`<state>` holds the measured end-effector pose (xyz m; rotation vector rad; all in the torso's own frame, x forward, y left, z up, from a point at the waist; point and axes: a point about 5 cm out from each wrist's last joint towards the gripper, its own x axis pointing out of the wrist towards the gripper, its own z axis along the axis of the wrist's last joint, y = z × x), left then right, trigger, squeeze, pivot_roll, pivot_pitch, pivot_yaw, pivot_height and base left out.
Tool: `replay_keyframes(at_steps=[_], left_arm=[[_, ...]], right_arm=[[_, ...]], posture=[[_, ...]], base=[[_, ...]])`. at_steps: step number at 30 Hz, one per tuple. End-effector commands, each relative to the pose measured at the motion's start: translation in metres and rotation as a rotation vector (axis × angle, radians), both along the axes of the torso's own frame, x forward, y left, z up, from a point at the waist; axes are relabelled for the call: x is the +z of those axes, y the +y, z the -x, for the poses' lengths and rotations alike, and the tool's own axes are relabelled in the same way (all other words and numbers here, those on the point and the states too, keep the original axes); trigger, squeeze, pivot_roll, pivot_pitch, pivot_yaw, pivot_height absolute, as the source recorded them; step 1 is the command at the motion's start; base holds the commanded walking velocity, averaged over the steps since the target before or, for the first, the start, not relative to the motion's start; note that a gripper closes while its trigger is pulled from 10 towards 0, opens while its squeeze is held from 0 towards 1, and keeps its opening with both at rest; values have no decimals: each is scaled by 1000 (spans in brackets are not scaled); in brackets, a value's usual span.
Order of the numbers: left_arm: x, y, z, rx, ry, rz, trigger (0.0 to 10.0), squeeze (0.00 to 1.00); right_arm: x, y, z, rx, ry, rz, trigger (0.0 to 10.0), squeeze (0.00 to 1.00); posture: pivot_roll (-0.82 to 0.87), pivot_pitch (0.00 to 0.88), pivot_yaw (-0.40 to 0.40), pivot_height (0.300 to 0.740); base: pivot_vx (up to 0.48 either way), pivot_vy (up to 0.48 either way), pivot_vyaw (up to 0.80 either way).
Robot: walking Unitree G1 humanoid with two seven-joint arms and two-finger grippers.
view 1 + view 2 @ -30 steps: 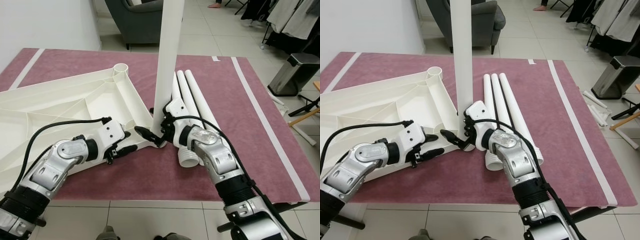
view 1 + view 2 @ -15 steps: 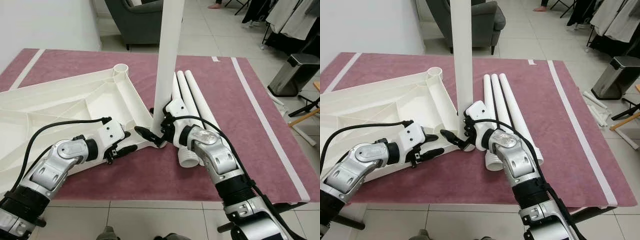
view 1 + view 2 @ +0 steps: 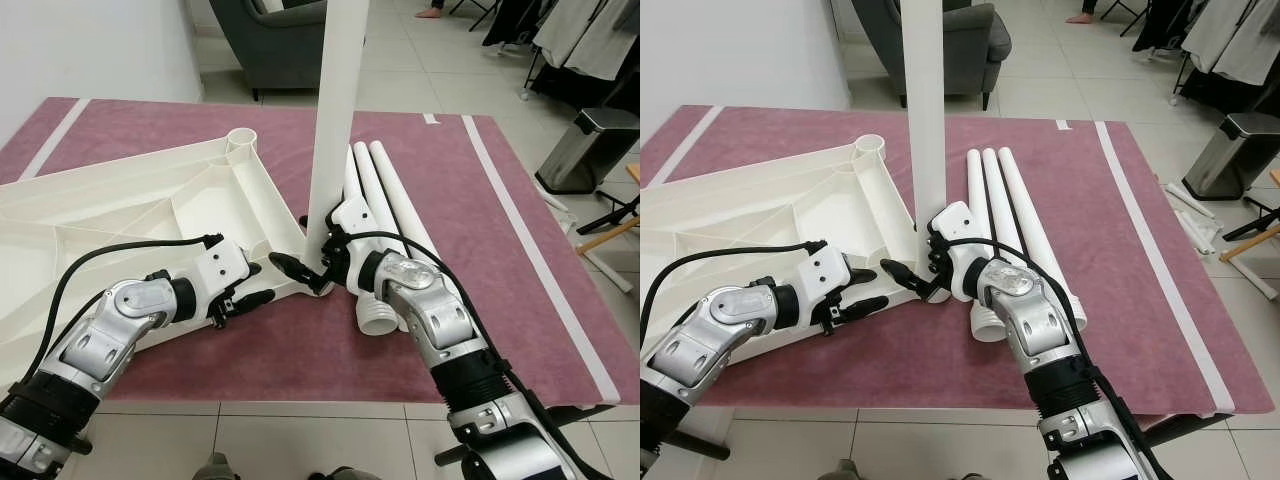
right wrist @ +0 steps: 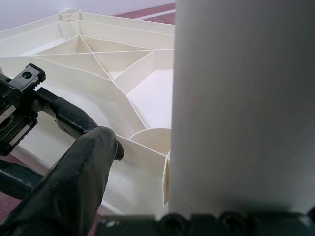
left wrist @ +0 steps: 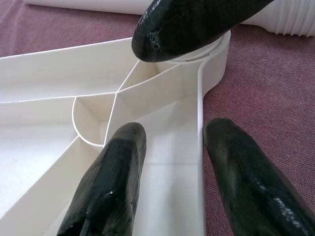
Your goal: Building children table
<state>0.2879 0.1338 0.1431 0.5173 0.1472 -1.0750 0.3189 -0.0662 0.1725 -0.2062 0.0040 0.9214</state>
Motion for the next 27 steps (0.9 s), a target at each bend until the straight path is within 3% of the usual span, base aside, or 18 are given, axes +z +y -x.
replay_keyframes(at_steps=[1, 12, 13, 15, 18, 27], left_arm=[[0, -4, 6, -134, 56, -19, 10000, 0], [0, -4, 6, -134, 56, -19, 10000, 0], [2, -3, 6, -132, 48, -17, 10000, 0], [19, -15, 7, -96, -34, 41, 10000, 0], [26, -19, 7, -79, -67, 67, 10000, 0], [26, -20, 7, -77, -69, 73, 10000, 0]], right_arm=[[5, 11, 3, 53, -16, -16, 10000, 0], [5, 11, 3, 53, -16, -16, 10000, 0], [6, 8, 4, 49, -17, -22, 10000, 0], [8, -9, 10, -22, -39, -77, 10000, 0], [8, -16, 13, -52, -48, -96, 10000, 0], [8, -16, 12, -51, -49, -93, 10000, 0]], posture=[[104, 203, -4, 740], [104, 203, -4, 740], [104, 0, 0, 740], [91, 0, 0, 740], [91, 0, 0, 740], [91, 0, 0, 740]], base=[[0, 0, 0], [0, 0, 0], [0, 0, 0], [0, 0, 0], [0, 0, 0], [0, 0, 0]])
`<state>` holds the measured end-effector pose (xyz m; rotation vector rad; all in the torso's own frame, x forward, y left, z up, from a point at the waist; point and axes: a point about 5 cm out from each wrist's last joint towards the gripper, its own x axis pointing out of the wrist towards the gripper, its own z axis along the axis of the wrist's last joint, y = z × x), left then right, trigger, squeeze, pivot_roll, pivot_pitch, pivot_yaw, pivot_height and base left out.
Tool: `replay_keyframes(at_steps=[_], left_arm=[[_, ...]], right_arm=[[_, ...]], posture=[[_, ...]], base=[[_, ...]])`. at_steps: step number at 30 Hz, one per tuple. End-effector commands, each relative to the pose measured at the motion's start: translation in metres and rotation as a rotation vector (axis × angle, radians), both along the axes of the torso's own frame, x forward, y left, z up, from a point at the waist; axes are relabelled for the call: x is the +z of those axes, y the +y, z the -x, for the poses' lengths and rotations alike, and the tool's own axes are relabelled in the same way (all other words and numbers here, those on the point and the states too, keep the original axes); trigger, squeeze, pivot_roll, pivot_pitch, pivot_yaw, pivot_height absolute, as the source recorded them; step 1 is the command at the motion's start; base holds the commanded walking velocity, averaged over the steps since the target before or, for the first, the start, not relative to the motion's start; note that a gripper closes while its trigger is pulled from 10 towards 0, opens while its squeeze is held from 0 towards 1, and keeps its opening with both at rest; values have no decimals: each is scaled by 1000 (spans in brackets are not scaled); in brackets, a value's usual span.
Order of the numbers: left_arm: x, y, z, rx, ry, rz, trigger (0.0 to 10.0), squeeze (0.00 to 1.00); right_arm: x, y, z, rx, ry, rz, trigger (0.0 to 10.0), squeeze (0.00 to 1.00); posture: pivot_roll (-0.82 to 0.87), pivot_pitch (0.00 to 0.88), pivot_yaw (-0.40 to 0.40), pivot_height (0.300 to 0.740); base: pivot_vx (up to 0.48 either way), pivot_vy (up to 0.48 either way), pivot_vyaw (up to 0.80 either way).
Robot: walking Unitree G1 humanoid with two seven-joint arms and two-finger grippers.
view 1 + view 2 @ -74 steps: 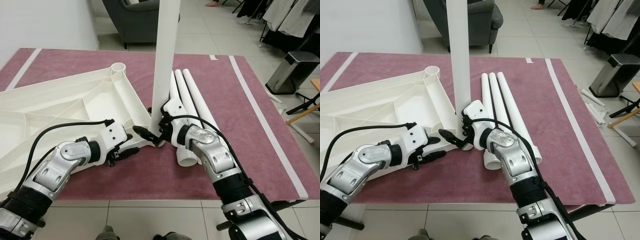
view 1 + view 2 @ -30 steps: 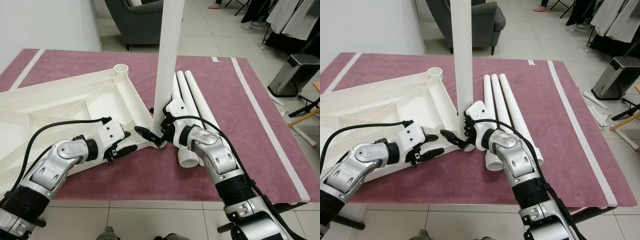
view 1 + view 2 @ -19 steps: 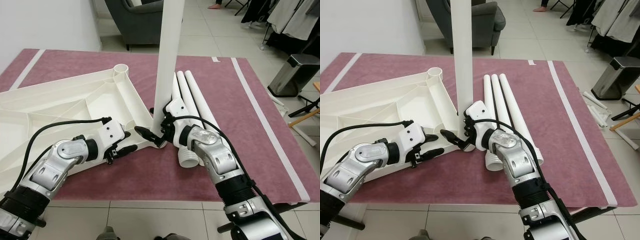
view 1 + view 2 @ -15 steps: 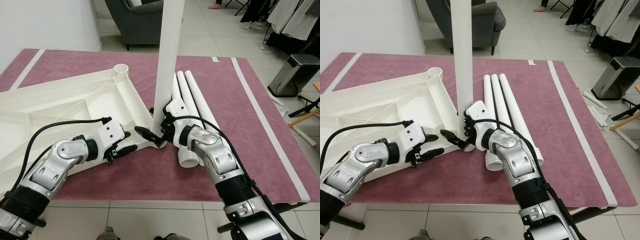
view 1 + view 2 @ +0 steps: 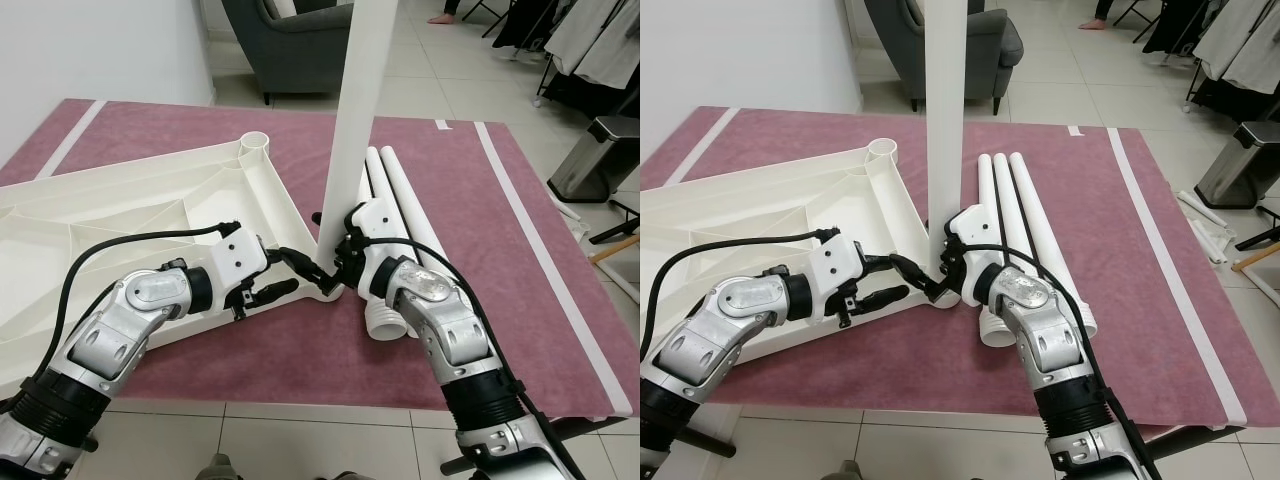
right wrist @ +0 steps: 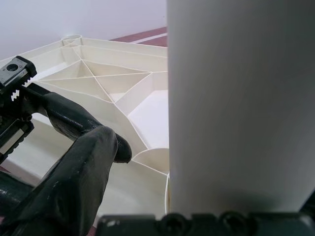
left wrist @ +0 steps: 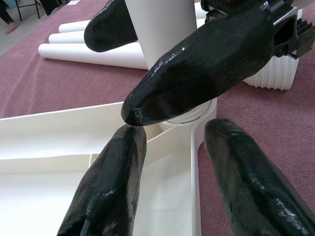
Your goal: Building children table
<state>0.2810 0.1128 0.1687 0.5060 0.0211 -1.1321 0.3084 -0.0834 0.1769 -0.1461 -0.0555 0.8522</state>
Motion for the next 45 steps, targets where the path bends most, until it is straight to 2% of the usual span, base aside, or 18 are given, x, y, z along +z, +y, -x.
replay_keyframes(at_steps=[1, 10, 13, 14, 45], left_arm=[[1, 1, 0, 3, 11, 4, 10000, 0], [-12, -4, 5, -3, 57, -23, 10000, 0], [-20, -6, -3, 30, 63, -57, 10000, 0], [-23, -8, -7, 37, 65, -68, 10000, 0], [-23, -8, -7, 37, 65, -68, 10000, 0]], right_arm=[[3, 1, 2, 11, -17, -13, 10000, 0], [-5, -4, 2, -9, 2, 0, 10000, 0], [-9, -10, -1, -51, 25, -27, 10000, 0], [-10, -12, -3, -69, 31, -39, 10000, 0], [-10, -12, -3, -69, 31, -39, 10000, 0]], posture=[[91, 0, 0, 740], [90, 0, 0, 740], [87, 0, 0, 740], [84, 132, 53, 740], [84, 132, 53, 740]], base=[[0, 0, 0], [0, 0, 0], [0, 0, 0], [0, 0, 0], [0, 0, 0]])
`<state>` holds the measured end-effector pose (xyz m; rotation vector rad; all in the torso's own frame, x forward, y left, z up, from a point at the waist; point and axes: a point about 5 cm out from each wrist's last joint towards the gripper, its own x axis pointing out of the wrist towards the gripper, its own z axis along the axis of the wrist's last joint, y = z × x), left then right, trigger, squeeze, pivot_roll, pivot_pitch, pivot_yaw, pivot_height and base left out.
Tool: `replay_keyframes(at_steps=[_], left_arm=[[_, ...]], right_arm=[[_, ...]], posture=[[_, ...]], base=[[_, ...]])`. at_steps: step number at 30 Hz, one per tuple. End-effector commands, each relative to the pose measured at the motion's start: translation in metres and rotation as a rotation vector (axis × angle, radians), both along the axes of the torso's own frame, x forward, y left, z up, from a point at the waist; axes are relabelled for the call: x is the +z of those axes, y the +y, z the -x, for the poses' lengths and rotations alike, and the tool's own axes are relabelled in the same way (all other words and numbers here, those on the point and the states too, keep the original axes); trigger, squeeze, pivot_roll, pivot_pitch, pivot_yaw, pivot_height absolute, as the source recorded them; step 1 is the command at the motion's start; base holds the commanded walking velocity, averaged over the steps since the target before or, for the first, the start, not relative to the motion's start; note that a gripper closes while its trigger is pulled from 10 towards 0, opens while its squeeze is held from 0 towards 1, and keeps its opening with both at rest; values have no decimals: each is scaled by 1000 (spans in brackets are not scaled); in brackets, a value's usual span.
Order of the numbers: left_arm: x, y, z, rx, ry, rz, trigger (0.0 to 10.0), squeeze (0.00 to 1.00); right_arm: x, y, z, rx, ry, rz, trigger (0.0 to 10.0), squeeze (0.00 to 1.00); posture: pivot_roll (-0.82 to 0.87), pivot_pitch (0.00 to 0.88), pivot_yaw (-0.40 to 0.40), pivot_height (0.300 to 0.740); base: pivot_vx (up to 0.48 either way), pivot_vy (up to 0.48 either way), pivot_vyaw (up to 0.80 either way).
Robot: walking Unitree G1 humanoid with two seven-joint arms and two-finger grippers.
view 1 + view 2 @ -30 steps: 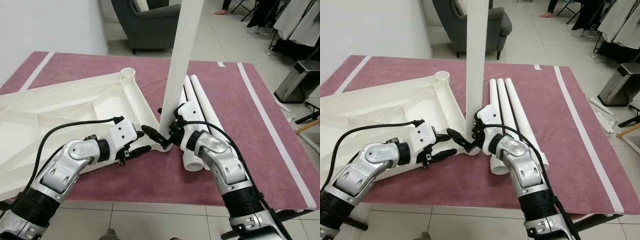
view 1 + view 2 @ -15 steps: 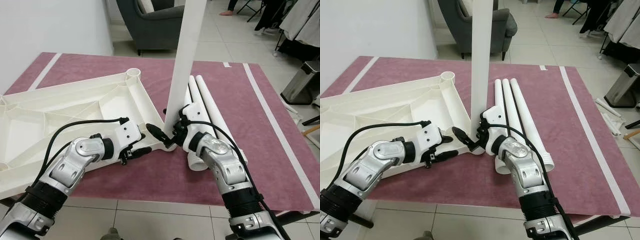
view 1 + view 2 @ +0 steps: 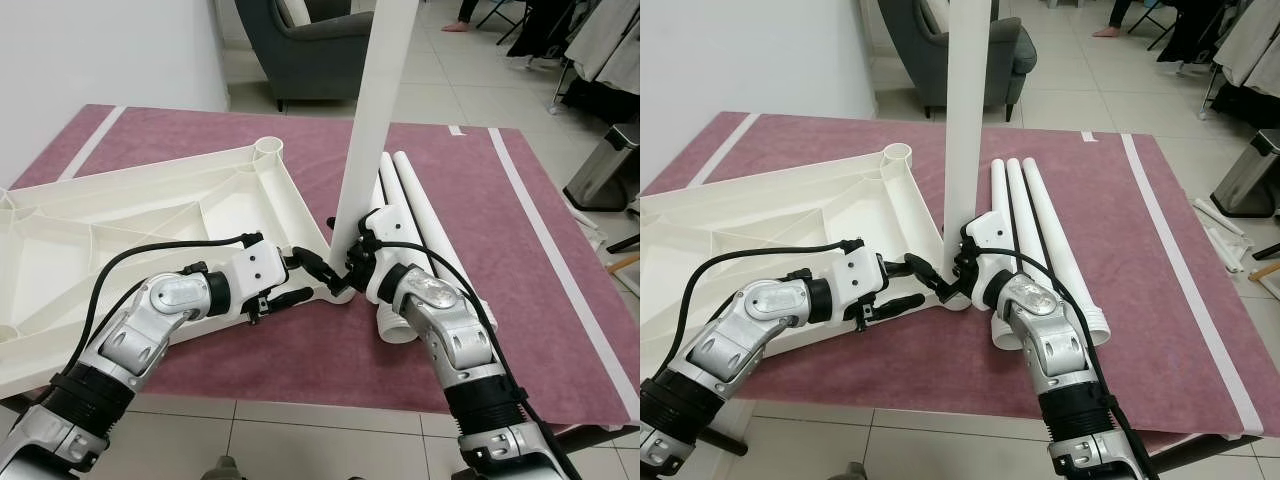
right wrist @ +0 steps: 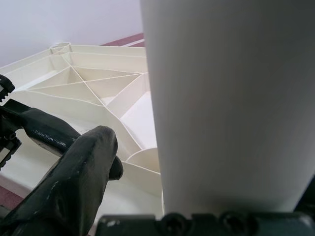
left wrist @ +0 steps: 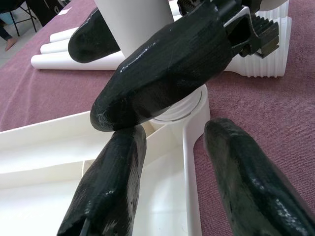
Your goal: Building children table
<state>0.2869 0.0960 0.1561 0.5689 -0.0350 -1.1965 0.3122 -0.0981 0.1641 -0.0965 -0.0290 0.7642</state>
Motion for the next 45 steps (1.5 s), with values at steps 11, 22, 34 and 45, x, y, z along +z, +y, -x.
replay_keyframes(at_steps=[11, 22, 34, 45], left_arm=[[-10, 9, -1, 121, 121, -42, 10000, 0], [-10, 9, -1, 121, 121, -42, 10000, 0], [-10, 14, -2, 148, 76, -40, 10000, 0], [-8, 15, -1, 153, 52, -27, 10000, 0]], right_arm=[[2, 3, 1, 20, -7, -1, 10000, 0], [2, 3, 1, 20, -7, -1, 10000, 0], [2, 1, 7, -2, -27, 16, 10000, 0], [4, 1, 8, 2, -44, 34, 10000, 0]], posture=[[84, 132, 53, 740], [84, 132, 53, 740], [52, 0, 0, 740], [55, 0, 0, 740]], base=[[0, 0, 0], [0, 0, 0], [0, 0, 0], [0, 0, 0]])
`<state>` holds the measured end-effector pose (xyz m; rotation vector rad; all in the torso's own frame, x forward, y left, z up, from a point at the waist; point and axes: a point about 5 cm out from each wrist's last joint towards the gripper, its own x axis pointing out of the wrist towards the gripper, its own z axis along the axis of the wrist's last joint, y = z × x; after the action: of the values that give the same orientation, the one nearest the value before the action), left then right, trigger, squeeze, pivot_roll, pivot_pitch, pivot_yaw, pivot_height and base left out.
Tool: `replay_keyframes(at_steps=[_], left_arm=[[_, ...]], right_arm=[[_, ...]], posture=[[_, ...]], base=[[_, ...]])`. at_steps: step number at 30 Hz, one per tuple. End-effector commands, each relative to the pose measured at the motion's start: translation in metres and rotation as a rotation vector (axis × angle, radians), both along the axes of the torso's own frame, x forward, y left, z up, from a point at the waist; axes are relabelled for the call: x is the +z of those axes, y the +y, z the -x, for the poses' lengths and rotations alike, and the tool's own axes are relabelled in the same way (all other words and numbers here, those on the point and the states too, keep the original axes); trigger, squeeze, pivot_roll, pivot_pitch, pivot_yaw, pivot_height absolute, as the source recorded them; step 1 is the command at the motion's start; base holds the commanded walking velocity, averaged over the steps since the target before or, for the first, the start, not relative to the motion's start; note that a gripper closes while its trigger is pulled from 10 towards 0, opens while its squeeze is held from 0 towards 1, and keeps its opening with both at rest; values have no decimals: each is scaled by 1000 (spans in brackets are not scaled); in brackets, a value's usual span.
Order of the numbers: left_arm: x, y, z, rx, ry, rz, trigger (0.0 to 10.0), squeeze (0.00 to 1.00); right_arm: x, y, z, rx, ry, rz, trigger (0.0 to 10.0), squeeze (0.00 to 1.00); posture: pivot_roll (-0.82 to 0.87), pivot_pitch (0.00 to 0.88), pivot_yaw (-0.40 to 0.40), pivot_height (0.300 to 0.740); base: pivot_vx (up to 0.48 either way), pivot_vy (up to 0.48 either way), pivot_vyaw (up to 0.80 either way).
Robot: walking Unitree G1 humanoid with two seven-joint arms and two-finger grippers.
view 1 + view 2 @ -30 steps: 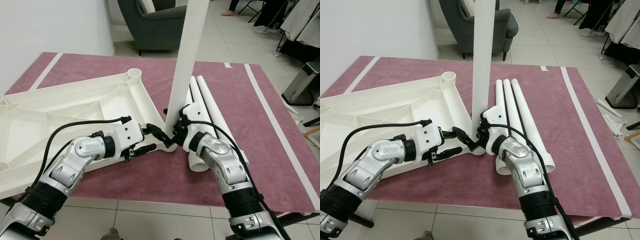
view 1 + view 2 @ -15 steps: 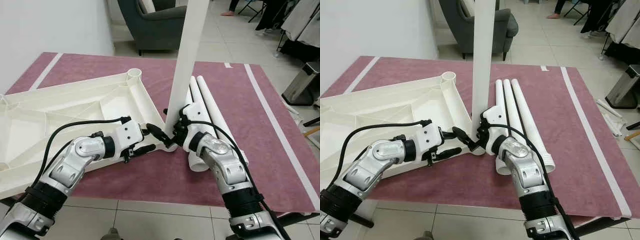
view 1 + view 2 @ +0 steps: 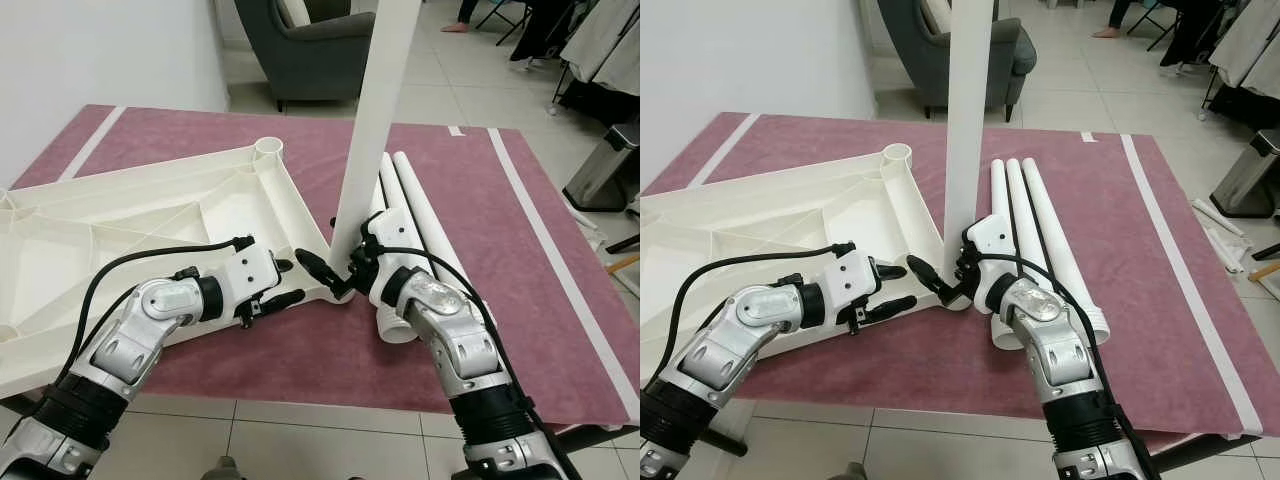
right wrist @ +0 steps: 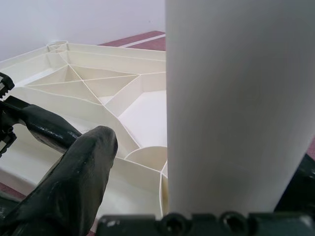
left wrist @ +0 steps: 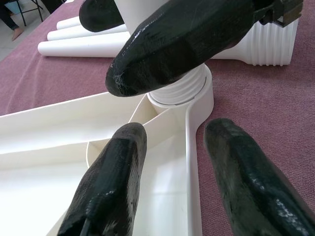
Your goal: Building children table
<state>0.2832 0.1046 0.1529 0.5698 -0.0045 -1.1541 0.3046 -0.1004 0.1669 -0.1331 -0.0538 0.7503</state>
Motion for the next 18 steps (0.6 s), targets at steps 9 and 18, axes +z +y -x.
replay_keyframes(at_steps=[9, 18], left_arm=[[-12, 3, -7, 108, 54, -27, 10000, 0], [-13, -5, -9, 80, 64, -42, 10000, 0]], right_arm=[[-1, 3, 0, 17, -9, 43, 10000, 0], [-4, -13, 9, 110, 5, 146, 10000, 0]], posture=[[59, 0, 0, 740], [54, 100, -3, 740]], base=[[0, 0, 0], [0, 0, 0]])
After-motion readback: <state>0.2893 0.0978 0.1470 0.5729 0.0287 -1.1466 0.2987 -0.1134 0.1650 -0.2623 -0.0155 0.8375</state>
